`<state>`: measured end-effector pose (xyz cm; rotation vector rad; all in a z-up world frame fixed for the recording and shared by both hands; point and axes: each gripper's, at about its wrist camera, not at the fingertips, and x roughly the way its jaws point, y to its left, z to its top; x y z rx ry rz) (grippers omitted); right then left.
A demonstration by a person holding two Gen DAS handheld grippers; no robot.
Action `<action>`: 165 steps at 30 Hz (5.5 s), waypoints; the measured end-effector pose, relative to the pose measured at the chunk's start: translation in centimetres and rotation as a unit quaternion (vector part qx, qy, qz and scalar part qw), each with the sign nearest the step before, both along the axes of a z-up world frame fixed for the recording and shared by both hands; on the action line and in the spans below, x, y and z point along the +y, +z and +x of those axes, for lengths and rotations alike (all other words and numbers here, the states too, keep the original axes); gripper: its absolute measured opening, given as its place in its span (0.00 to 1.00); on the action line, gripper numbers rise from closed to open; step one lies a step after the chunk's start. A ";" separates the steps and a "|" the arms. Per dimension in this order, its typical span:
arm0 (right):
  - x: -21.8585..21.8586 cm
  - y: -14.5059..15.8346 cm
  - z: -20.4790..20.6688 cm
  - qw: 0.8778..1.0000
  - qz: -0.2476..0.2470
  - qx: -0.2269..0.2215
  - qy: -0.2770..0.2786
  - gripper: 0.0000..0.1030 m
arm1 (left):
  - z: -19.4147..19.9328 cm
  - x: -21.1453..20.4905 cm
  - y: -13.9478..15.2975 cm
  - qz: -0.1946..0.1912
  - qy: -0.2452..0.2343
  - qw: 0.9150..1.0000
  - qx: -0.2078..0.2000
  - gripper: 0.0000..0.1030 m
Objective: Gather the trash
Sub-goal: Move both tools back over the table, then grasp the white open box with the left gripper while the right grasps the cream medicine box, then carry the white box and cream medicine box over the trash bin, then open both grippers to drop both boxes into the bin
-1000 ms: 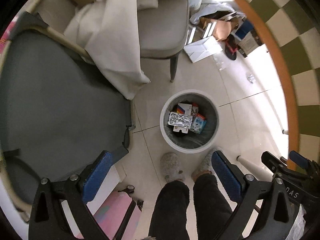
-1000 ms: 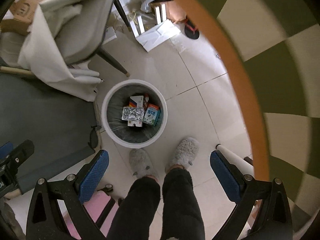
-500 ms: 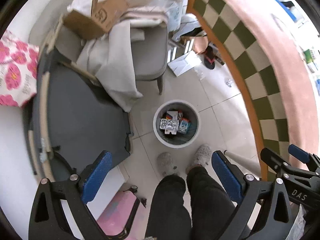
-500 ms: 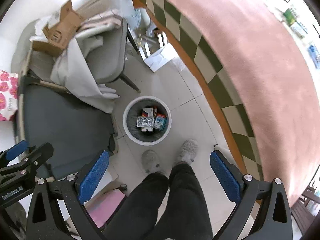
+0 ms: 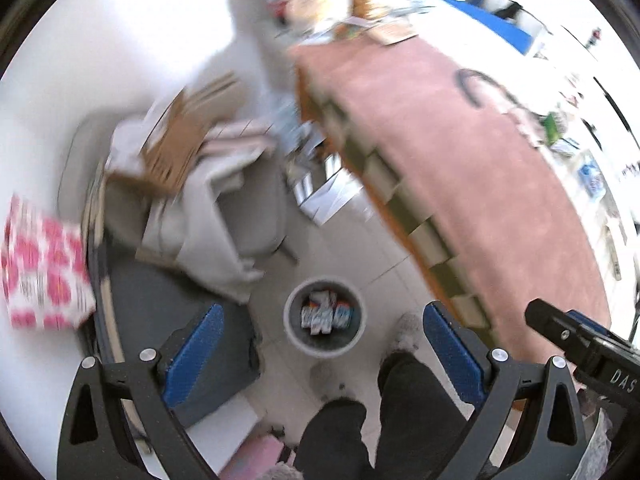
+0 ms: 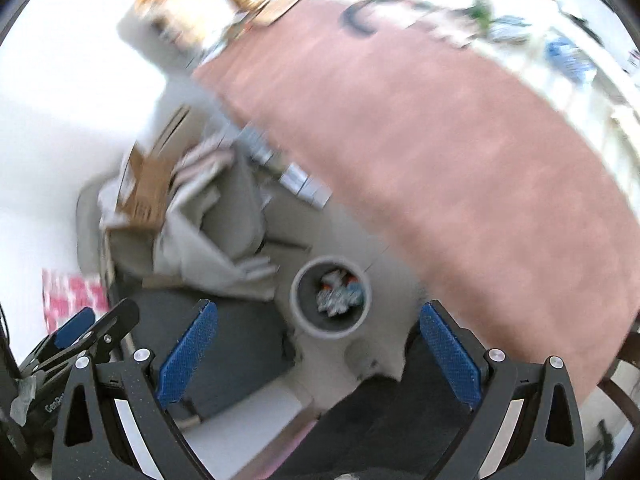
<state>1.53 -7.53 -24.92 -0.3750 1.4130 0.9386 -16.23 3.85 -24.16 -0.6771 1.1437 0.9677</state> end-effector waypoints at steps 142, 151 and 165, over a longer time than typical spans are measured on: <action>1.2 -26.2 -8.9 0.987 -0.143 0.053 0.049 0.75 | -8.2 4.8 -25.9 -0.234 0.101 0.965 -0.067 0.72; 4.0 -45.0 -9.5 0.982 -0.141 0.114 0.060 0.77 | -12.0 6.4 -42.8 -0.262 0.162 0.949 -0.065 1.00; 5.0 -50.7 -11.8 0.973 -0.187 0.019 0.133 0.99 | -15.6 4.5 -45.4 -0.174 0.160 0.970 0.055 1.00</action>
